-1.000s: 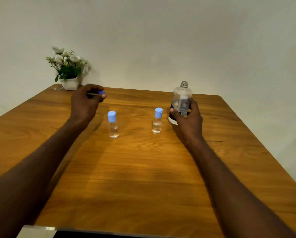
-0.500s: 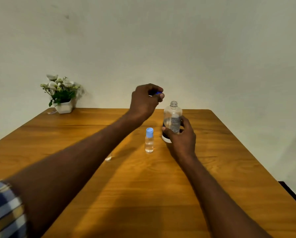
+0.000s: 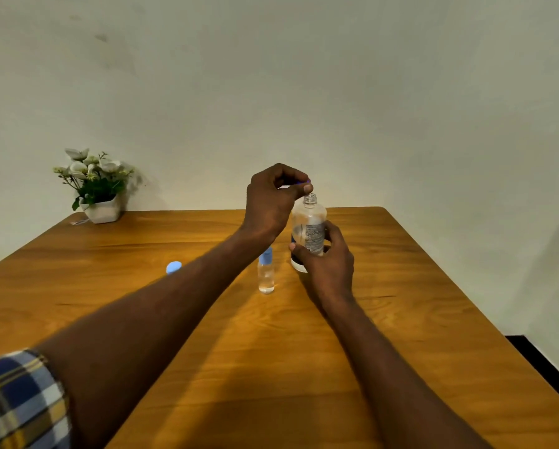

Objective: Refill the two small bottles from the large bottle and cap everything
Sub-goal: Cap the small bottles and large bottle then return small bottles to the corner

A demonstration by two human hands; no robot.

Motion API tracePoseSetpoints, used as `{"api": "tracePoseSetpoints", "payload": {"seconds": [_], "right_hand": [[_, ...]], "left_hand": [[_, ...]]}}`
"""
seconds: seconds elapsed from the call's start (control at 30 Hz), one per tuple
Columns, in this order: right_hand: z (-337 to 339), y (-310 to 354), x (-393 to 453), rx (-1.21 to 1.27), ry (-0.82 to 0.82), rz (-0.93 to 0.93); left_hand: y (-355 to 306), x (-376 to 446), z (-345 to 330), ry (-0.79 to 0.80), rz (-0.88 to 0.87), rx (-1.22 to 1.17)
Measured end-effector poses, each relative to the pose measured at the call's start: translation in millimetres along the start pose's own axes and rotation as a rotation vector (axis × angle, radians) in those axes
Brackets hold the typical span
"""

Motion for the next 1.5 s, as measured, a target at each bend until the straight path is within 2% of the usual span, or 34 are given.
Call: {"api": "tracePoseSetpoints", "payload": {"seconds": [0.17,0.57,0.73,1.03,1.27,1.37,1.5], "right_hand": [[-0.6,-0.2,-0.2,-0.014,0.004,0.001],[-2.8,0.1,0.3,-0.04,0.017,-0.009],[-1.5,-2.0,-2.1,-0.037,0.021,0.008],[-1.1,-0.6,-3.0,-0.047,0.027,0.015],[-3.7,1.2,-2.8,-0.047,0.034,0.018],[-3.1,1.3,-2.2,-0.032,0.031,0.02],[-2.4,0.8,-2.0,-0.032,0.023,0.025]], "left_hand": [[7.2,-0.5,-9.1,0.012,-0.013,0.059],[12.3,3.1,-7.5,0.192,-0.149,0.227],[16.3,6.1,-3.6,0.189,-0.1,0.029],[16.7,6.0,-5.3,0.191,-0.095,0.078],[12.3,3.3,5.5,0.295,-0.106,-0.042],[13.7,4.2,8.8,0.331,-0.096,-0.021],[15.1,5.1,5.7,0.298,-0.099,0.006]]}}
Point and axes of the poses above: each hand's wrist, its own x-axis towards the middle knuckle, its own z-axis out of the back of the hand, y = z × x, the point moved 2 cm from there along x, towards the middle knuckle, and after that the axes turned 1 degree about z, right-handed, at the moved point
